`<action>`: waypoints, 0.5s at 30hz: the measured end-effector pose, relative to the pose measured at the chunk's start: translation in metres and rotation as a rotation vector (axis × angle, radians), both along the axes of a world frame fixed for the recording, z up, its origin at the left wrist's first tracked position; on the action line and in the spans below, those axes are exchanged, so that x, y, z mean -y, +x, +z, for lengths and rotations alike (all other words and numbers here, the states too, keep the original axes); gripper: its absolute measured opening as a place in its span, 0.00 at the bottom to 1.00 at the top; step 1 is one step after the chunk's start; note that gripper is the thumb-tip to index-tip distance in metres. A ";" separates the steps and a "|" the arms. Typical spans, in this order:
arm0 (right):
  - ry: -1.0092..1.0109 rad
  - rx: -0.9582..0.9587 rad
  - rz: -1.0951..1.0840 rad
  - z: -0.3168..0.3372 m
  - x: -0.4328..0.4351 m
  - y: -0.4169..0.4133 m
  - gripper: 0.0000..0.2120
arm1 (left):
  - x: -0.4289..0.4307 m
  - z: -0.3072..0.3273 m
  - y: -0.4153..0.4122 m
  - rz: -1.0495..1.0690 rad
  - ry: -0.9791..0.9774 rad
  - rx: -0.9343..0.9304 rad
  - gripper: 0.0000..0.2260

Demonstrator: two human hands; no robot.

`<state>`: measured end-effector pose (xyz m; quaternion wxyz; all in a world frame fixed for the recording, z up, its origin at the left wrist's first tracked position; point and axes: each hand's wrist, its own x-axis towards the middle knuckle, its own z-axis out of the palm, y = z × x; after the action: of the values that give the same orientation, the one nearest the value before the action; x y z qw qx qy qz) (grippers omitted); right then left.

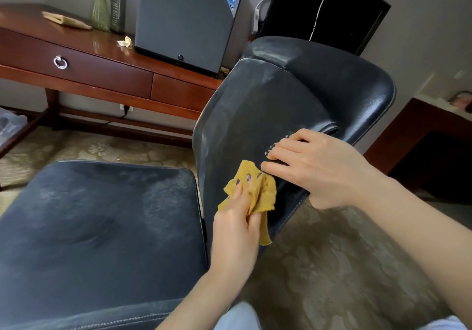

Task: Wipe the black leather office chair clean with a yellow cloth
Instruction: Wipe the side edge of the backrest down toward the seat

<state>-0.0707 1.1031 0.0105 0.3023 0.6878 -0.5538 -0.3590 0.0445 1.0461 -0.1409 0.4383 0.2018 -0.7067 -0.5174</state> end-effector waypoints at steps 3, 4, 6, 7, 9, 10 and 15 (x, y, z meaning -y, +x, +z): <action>-0.002 0.007 -0.003 -0.002 0.000 -0.001 0.26 | 0.007 -0.027 0.005 -0.037 -0.167 -0.045 0.29; -0.005 0.013 0.001 -0.002 0.000 -0.001 0.26 | 0.010 -0.035 0.008 -0.031 -0.164 -0.039 0.31; -0.010 0.023 0.011 -0.002 0.000 -0.001 0.26 | 0.012 -0.049 0.011 -0.011 -0.122 -0.035 0.34; -0.010 0.024 0.011 -0.002 0.000 -0.001 0.26 | 0.011 -0.053 0.013 0.001 -0.110 -0.031 0.36; -0.016 0.027 0.014 -0.002 -0.001 -0.001 0.26 | 0.012 -0.057 0.016 0.015 -0.089 0.000 0.39; -0.022 0.030 0.019 -0.003 -0.001 -0.001 0.26 | 0.012 -0.059 0.016 0.016 -0.081 0.023 0.39; -0.034 0.038 0.018 -0.003 -0.002 0.000 0.27 | 0.011 -0.070 0.019 0.057 0.055 0.068 0.31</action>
<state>-0.0707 1.1049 0.0073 0.3068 0.6941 -0.5593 -0.3337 0.0634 1.0354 -0.2105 0.4230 0.2513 -0.7007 -0.5167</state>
